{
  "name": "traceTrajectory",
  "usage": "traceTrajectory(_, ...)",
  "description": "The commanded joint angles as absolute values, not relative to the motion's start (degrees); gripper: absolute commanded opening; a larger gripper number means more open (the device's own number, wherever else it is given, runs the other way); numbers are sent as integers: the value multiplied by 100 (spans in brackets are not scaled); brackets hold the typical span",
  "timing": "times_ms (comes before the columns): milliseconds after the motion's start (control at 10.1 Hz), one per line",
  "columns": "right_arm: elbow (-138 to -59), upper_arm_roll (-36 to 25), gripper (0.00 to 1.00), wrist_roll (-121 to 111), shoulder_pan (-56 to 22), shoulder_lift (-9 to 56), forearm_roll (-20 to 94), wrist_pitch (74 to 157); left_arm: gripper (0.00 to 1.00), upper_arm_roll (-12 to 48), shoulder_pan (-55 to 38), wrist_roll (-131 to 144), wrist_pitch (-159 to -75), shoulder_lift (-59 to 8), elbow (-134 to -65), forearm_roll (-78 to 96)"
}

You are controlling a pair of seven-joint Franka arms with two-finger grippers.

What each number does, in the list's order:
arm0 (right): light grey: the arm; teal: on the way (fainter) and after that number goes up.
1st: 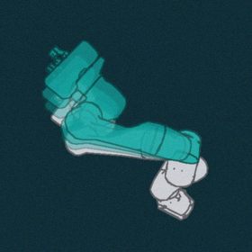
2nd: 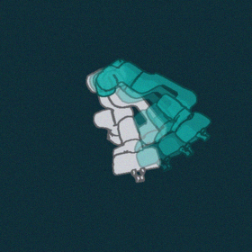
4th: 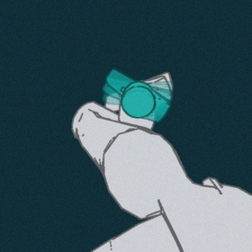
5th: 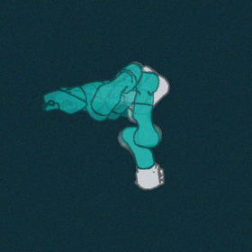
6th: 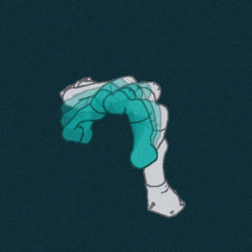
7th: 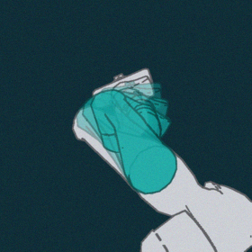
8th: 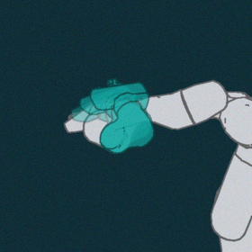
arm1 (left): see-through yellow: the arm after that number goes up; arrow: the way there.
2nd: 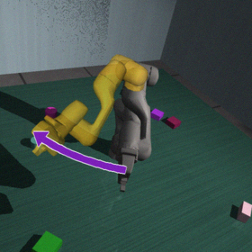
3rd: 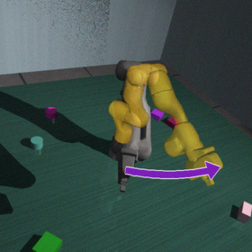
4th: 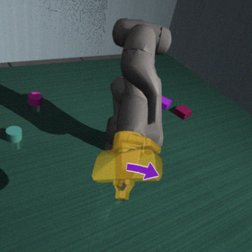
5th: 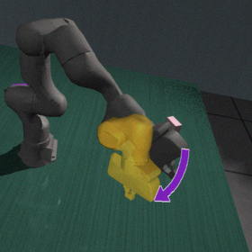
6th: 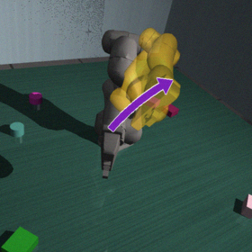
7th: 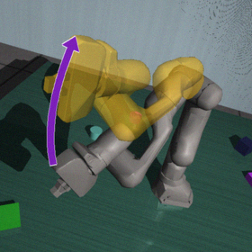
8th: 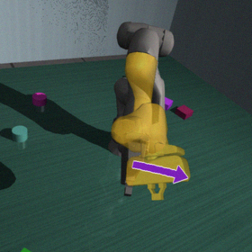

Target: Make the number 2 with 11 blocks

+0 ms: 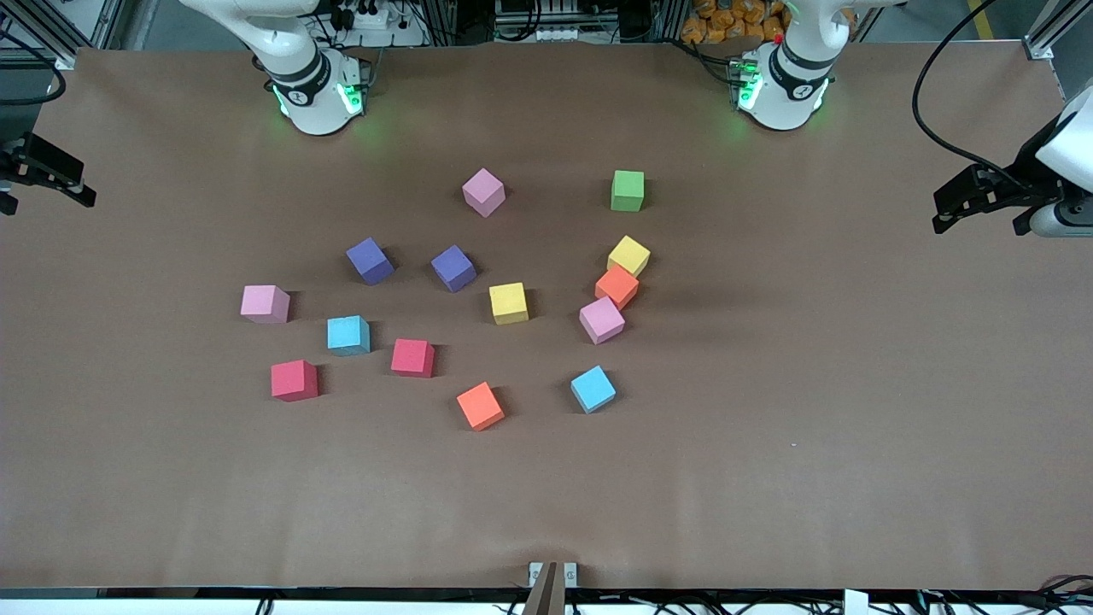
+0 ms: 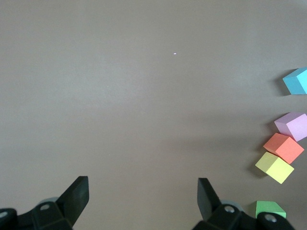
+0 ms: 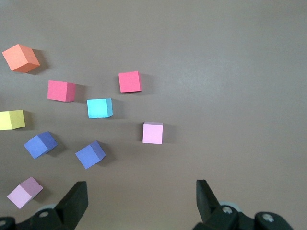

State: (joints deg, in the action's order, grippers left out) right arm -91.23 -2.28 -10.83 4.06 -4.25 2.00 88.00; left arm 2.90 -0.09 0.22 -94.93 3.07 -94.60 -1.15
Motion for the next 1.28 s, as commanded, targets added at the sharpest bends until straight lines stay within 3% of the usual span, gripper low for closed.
traceTrajectory(0,-9185,-193,100,-1134,501,-492,281,8771,100,334,44,-17,-9527,440,-9589,-176)
traceTrajectory(789,-9552,-185,100,-1134,475,-299,281,9112,100,351,-122,43,-9431,158,-9413,-97)
traceTrajectory(1183,-9896,-158,100,-1134,309,438,290,9509,100,404,-124,-105,-9431,167,-9404,60)
